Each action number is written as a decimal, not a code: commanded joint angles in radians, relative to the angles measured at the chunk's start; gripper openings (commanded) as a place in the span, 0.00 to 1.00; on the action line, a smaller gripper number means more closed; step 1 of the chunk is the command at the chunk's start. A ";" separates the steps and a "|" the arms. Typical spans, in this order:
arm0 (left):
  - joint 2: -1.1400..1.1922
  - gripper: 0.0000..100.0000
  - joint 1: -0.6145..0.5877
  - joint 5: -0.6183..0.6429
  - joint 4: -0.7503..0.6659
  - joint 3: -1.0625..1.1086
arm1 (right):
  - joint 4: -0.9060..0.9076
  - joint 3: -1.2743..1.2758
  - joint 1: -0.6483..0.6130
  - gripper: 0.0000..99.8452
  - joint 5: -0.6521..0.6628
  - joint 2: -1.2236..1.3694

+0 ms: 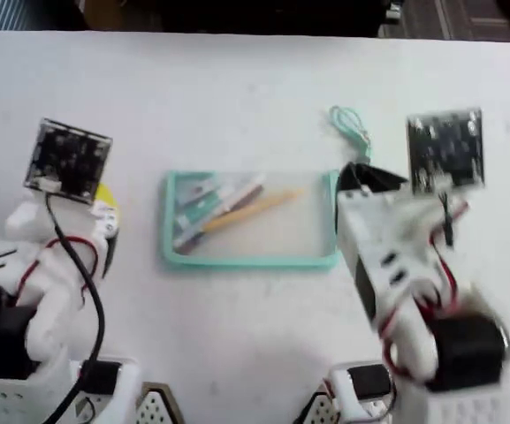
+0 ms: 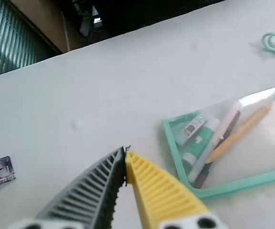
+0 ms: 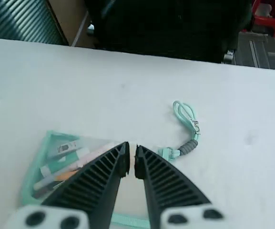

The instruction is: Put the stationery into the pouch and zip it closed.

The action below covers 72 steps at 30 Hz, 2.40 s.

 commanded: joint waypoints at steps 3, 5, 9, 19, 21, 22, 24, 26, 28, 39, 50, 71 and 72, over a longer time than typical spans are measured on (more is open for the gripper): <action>-0.134 0.02 -0.044 -0.043 0.005 0.026 | 0.036 0.015 -0.027 0.02 0.009 -0.113; -0.214 0.02 -0.044 -0.055 -0.021 0.086 | 0.035 0.054 -0.041 0.02 0.009 -0.147; -0.414 0.02 -0.048 -0.087 -0.107 0.255 | 0.028 0.117 -0.045 0.02 0.009 -0.231; -0.817 0.02 -0.045 -0.101 -0.216 0.549 | 0.007 0.259 -0.045 0.02 0.009 -0.516; -0.794 0.02 -0.045 -0.097 -0.216 0.554 | -0.031 0.308 -0.045 0.02 0.009 -0.602; -0.792 0.02 -0.045 -0.095 -0.216 0.557 | -0.059 0.338 -0.045 0.02 0.009 -0.650; -0.794 0.02 -0.045 -0.094 -0.232 0.563 | -0.116 0.405 -0.045 0.02 0.009 -0.756; -0.794 0.02 -0.044 -0.094 -0.238 0.563 | -0.160 0.473 -0.044 0.02 0.011 -0.839; -0.794 0.02 -0.044 -0.069 -0.244 0.562 | -0.160 0.497 -0.044 0.02 0.054 -0.819; -0.794 0.02 -0.044 0.032 -0.371 0.804 | -0.166 0.595 -0.044 0.02 0.155 -0.822; -0.794 0.02 -0.042 0.031 -0.542 1.125 | -0.366 0.913 -0.036 0.02 0.155 -0.822; -0.794 0.02 -0.051 0.037 -0.450 1.313 | -0.823 1.525 0.156 0.02 0.149 -0.817; -0.794 0.02 -0.051 0.038 -0.427 1.313 | -0.806 1.525 0.156 0.02 0.147 -0.817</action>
